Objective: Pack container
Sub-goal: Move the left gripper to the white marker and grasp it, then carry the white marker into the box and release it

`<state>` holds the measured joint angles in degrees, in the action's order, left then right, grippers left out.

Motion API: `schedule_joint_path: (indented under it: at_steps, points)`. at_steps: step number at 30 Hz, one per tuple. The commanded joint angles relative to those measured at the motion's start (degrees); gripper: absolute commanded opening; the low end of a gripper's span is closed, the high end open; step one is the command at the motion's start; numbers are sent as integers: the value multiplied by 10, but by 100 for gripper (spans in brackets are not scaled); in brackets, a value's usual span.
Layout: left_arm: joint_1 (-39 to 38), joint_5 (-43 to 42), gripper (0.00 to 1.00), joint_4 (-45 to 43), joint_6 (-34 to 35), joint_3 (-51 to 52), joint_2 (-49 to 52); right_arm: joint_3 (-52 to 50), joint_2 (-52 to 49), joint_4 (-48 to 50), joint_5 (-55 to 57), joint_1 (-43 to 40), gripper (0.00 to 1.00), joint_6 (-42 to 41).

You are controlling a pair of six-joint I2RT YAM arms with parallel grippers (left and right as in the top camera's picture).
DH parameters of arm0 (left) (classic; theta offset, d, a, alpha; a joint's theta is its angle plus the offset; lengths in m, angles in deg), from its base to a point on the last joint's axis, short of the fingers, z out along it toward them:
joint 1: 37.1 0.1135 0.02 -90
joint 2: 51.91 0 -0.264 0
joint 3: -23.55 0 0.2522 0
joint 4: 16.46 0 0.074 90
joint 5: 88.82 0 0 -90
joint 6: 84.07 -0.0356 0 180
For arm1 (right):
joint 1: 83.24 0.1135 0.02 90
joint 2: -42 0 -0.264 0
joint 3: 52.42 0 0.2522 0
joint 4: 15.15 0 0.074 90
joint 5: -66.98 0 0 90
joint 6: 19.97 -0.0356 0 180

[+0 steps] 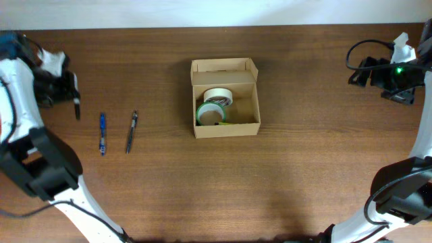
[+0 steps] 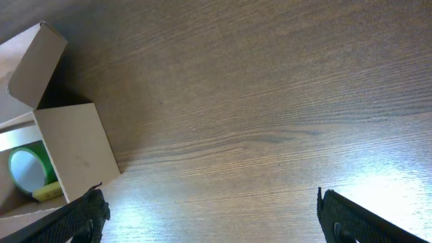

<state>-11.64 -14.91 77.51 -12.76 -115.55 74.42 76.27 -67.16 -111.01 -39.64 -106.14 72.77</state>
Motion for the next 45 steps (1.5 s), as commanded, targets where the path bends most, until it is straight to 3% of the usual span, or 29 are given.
schedule_joint_path:
  at_steps: [1, 5, 8, 12, 16, 26, 34, 45]
  points:
    - [-40, -56, 2, 3, -72, -65, -134, -2, -5, 0, -8, 0, 99, -5]
    - [-130, -54, 2, -33, -146, -88, -227, -2, -5, 0, -8, 0, 99, -5]
    - [-235, 5, 2, -56, -160, -89, -263, -2, -5, 0, -8, 0, 99, -5]
    - [-381, 125, 2, -33, -191, -88, -248, -2, -5, 0, -8, 0, 99, -5]
    - [-466, 149, 1, 23, -238, -88, -188, -2, -5, 0, -8, 0, 99, -5]
    - [-523, 125, 2, 43, -379, -88, -14, -2, -5, 0, -8, 0, 99, -5]
    - [-552, 92, 1, 46, -379, -88, 76, -2, -5, 0, -8, 0, 99, -5]
    - [-595, 88, 1, 58, -345, -86, 111, -2, -5, 0, -8, 0, 99, -5]
